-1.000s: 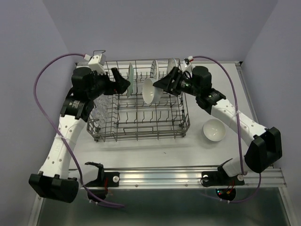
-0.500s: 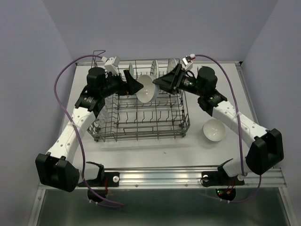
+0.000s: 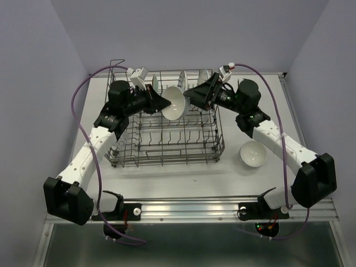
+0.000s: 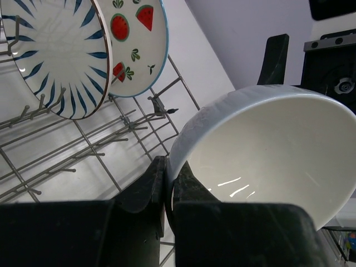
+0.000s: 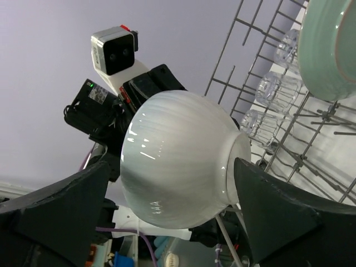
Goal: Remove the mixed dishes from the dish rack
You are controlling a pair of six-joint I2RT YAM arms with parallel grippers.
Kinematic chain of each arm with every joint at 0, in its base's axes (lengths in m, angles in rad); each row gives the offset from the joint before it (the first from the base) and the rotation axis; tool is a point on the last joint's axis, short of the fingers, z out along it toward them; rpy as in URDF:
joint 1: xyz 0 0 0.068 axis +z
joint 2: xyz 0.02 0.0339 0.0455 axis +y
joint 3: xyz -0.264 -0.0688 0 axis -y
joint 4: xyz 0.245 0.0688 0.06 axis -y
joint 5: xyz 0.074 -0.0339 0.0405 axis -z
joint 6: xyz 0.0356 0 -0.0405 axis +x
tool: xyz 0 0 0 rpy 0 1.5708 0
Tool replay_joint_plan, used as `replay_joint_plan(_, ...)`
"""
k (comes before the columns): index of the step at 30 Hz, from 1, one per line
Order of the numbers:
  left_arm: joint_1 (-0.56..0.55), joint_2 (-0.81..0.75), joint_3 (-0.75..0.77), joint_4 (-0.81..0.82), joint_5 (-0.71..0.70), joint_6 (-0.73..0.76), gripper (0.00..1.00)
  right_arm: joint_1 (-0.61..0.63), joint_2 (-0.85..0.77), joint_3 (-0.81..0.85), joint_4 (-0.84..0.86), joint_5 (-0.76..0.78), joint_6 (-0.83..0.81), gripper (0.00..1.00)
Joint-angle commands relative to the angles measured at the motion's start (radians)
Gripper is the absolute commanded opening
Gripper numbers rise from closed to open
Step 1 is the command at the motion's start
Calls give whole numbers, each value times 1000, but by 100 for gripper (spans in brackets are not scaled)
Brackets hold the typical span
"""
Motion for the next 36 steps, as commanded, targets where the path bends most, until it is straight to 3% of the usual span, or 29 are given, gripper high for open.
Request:
replay_joint_plan(1, -10, -78, 78, 23, -33, 1, 0, -24, -74, 23, 16, 73, -52, 100)
replay_joint_plan(6, -14, -39, 161, -56, -64, 32, 0, -98, -133, 66, -179, 159, -175, 100)
replay_joint_plan(8, -35, 3, 210, -81, -79, 44, 0, -134, -154, 112, -334, 228, -256, 100)
replay_joint_plan(10, -71, 37, 253, -122, -131, 72, 0, -160, -183, 152, -510, 408, -340, 100)
replay_joint_plan(12, -121, 99, 333, -155, -164, 93, 0, -208, -208, 167, -572, 558, -406, 100)
replay_joint_plan(13, -169, 124, 362, -185, -171, 107, 0, -305, -218, 166, -595, 610, -408, 100)
replay_joint_plan(16, -261, 219, 481, -230, -219, 147, 0, -522, -249, 158, -655, 572, -401, 100)
replay_joint_plan(18, -318, 302, 596, -290, -294, 184, 0, -569, -255, 173, -719, 589, -423, 100)
replay_joint_plan(25, -525, 616, 983, -496, -348, 262, 0, -592, -347, 190, -798, 857, -476, 100)
replay_joint_plan(30, -625, 842, 1244, -569, -293, 291, 0, -592, -407, 178, -815, 916, -494, 100)
replay_joint_plan(36, -698, 948, 1284, -543, -316, 314, 0, -592, -455, 166, -818, 920, -499, 100)
